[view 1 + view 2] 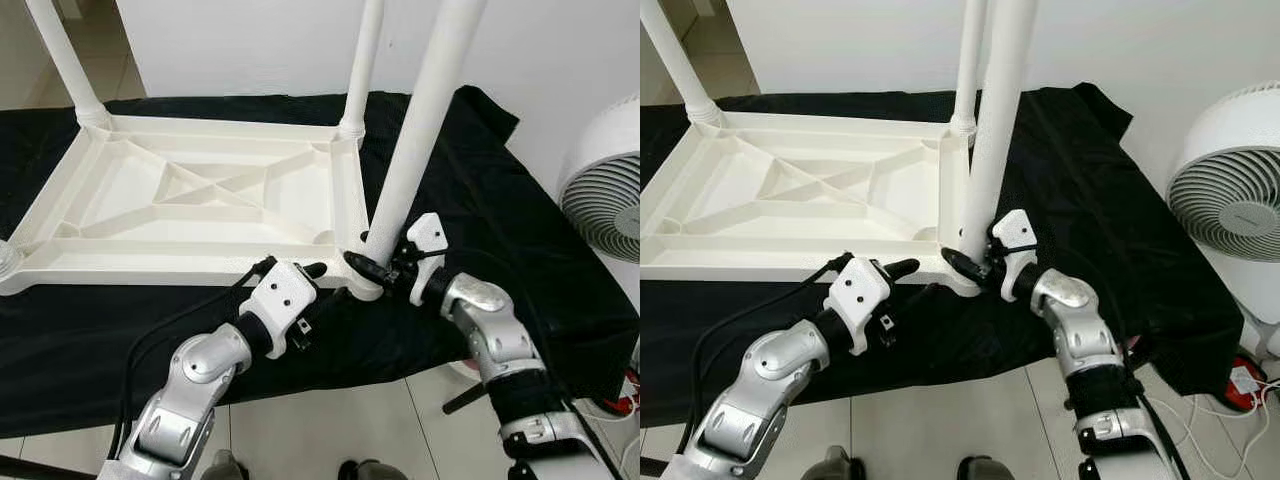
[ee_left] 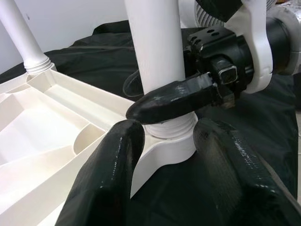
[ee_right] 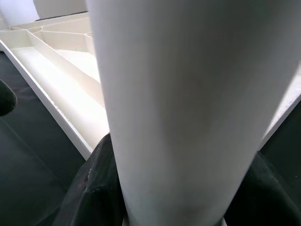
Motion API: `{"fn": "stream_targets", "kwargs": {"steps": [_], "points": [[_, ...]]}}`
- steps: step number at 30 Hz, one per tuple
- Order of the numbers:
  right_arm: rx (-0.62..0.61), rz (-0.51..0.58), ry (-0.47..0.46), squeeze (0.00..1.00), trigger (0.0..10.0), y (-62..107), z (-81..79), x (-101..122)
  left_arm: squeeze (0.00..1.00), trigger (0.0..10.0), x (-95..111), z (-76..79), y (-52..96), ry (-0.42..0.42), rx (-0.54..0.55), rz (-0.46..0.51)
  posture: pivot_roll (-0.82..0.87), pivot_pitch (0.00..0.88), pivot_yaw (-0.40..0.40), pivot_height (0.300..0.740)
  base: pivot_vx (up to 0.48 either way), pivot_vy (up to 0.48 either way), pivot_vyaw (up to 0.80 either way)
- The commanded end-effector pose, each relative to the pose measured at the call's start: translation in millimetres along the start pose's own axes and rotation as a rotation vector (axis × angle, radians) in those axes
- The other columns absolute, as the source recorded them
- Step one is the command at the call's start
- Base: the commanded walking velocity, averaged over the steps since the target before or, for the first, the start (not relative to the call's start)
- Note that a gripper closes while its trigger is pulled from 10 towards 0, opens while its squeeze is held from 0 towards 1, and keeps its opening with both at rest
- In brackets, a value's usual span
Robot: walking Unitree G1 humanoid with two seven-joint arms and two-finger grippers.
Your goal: Building children table
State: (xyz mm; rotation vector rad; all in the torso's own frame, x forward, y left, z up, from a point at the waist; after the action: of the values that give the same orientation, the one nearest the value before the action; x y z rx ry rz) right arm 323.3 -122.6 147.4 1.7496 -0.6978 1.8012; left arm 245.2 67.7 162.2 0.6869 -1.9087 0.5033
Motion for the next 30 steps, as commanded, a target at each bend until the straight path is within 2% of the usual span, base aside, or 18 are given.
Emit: {"fn": "stream_targets", "kwargs": {"steps": [1,4,10,13,16,17,18,23,24,27,28,30], "points": [[-0.039,-0.032,-0.018,0.0,10.0,-0.7,-4.3,-9.7,0.0,10.0,-1.0,2.8,-0.2,0.012,0.0,0.002,0.0,0.06,-0.007,0.74,0.0,0.0,0.0],[-0.124,-0.001,-0.029,0.0,10.0,-2.9,-7.5,-8.1,0.0,10.0,-0.9,0.8,-0.6,0.011,0.002,0.003,0.0,0.064,-0.007,0.74,0.0,0.0,0.0],[-0.308,0.083,-0.129,0.0,10.0,-6.4,-18.0,1.7,0.0,10.0,0.1,-1.6,-0.2,0.01,0.014,0.004,0.0,0.085,-0.015,0.74,0.0,0.0,0.0],[-0.334,0.094,-0.138,0.0,10.0,-6.4,-19.7,3.0,0.0,10.0,0.4,-2.1,-0.1,0.01,0.018,0.004,0.0,0.085,-0.015,0.74,0.0,0.0,0.0],[-0.491,0.123,-0.133,0.0,10.0,-5.9,-24.8,8.3,0.0,10.0,-0.1,-4.5,0.6,0.007,0.028,0.0,0.0,0.1,-0.021,0.74,0.0,0.0,0.0],[-0.491,0.123,-0.133,0.0,10.0,-5.9,-24.8,8.3,0.0,10.0,-0.1,-4.5,0.6,0.007,0.028,0.0,0.0,0.1,-0.021,0.74,0.0,0.0,0.0],[-0.562,0.132,-0.134,0.0,10.0,-4.3,-27.6,9.4,0.0,10.0,-0.1,-5.2,1.1,0.005,0.03,-0.001,0.0,0.104,-0.021,0.74,0.0,0.0,0.0],[-0.598,0.128,-0.139,0.0,10.0,-3.0,-29.4,9.4,0.0,10.0,0.4,-5.2,1.2,0.006,0.029,0.0,0.0,0.114,-0.02,0.74,0.0,0.0,0.0],[-0.615,0.134,-0.148,1.0,10.0,-1.5,-28.5,10.0,0.0,10.0,0.3,-5.3,0.9,0.008,0.029,0.0,-0.01,0.115,-0.017,0.74,0.0,0.0,0.0],[-0.623,0.146,-0.152,1.0,10.0,0.8,-25.3,12.1,0.0,10.0,0.5,-5.3,0.4,0.007,0.027,0.0,-0.01,0.117,-0.015,0.74,0.0,0.0,0.0],[-0.646,0.164,-0.152,1.0,10.0,7.8,-13.9,17.6,0.0,10.0,0.7,-5.3,-0.1,0.006,0.022,0.001,-0.01,0.117,-0.015,0.74,0.0,0.0,0.0],[-0.646,0.164,-0.152,1.0,10.0,7.8,-13.9,17.6,0.0,10.0,0.7,-5.3,-0.1,0.006,0.022,0.001,-0.01,0.117,-0.015,0.74,0.0,0.0,0.0]]}}
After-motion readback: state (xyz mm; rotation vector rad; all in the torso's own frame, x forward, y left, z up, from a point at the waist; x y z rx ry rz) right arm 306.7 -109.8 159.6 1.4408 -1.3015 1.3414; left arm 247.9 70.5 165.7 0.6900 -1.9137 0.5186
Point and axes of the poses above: a point about 5 cm out from each wrist's last joint towards the gripper, its own y axis pointing back from the gripper into the wrist, its own x axis along the axis of the wrist's last joint, z = x × y, the point moved 1 cm from there along -y, pointing out of the wrist towards the gripper, and after that the axes turned 7 degrees about -y, right-handed, at the moved point
